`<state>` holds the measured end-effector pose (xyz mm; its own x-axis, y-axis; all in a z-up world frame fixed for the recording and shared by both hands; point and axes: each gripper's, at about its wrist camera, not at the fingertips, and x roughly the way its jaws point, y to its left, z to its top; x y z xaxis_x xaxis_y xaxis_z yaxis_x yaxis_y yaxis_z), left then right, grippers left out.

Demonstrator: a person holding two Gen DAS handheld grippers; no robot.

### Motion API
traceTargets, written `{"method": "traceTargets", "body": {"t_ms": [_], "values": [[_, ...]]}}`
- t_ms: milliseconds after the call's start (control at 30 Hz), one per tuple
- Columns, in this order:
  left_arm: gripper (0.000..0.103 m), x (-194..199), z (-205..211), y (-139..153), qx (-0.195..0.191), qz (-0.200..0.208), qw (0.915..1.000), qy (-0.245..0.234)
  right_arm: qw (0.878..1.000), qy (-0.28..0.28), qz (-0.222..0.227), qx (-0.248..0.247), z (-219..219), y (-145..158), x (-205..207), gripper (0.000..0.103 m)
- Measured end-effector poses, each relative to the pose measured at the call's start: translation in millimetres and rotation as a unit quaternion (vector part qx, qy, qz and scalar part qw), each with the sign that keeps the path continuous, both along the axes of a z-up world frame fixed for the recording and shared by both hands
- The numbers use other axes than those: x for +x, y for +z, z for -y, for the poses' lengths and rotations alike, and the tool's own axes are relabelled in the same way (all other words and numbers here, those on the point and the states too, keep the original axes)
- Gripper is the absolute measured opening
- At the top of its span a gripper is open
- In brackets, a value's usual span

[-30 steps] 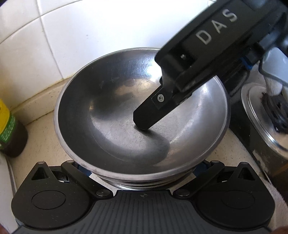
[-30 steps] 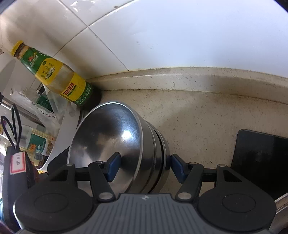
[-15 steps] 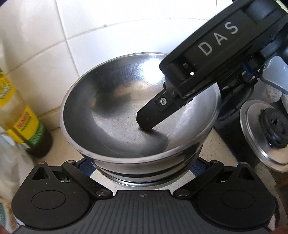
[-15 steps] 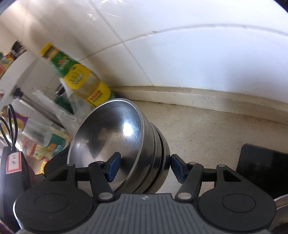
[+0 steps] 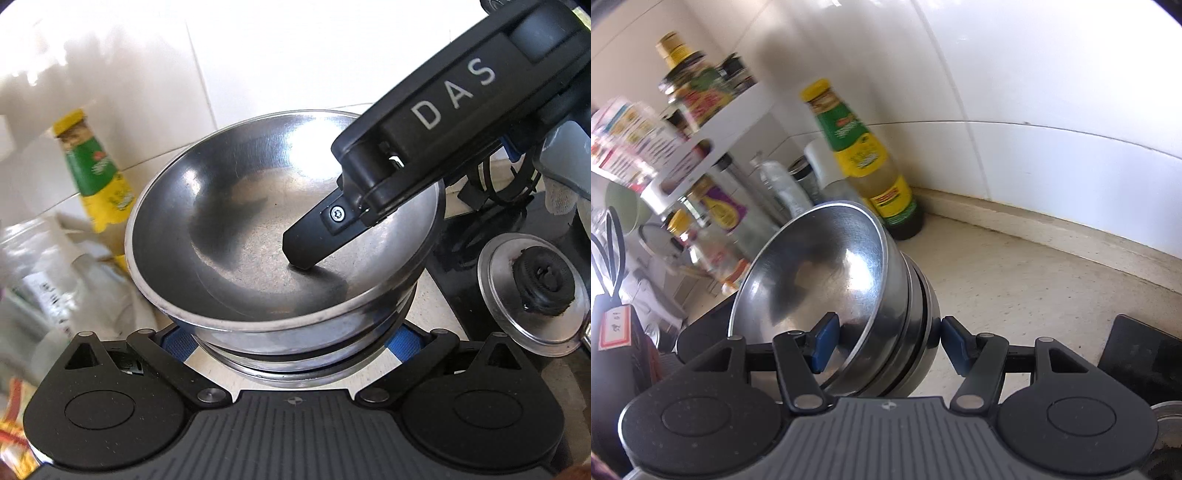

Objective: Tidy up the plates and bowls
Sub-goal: 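Carry the nested steel bowls onto the floral plate stack with the right tool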

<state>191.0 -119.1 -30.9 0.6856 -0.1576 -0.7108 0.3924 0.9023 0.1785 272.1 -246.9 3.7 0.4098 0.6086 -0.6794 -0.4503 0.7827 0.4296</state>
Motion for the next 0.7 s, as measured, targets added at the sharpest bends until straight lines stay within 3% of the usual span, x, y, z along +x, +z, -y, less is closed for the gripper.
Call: {"method": "traceTargets", "body": {"t_ms": [300,700], "values": [[0.102,-39,-6,25,-0.005,0.001,0.9988,0.048,0.999,0.048,0.012,-0.007,-14,10,-25,0.071],[0.102,-74,-15,23,-0.016,-0.013,0.9976,0.065,0.998,0.060,-0.001,-0.023,-20,2,-58,0.071]]}}
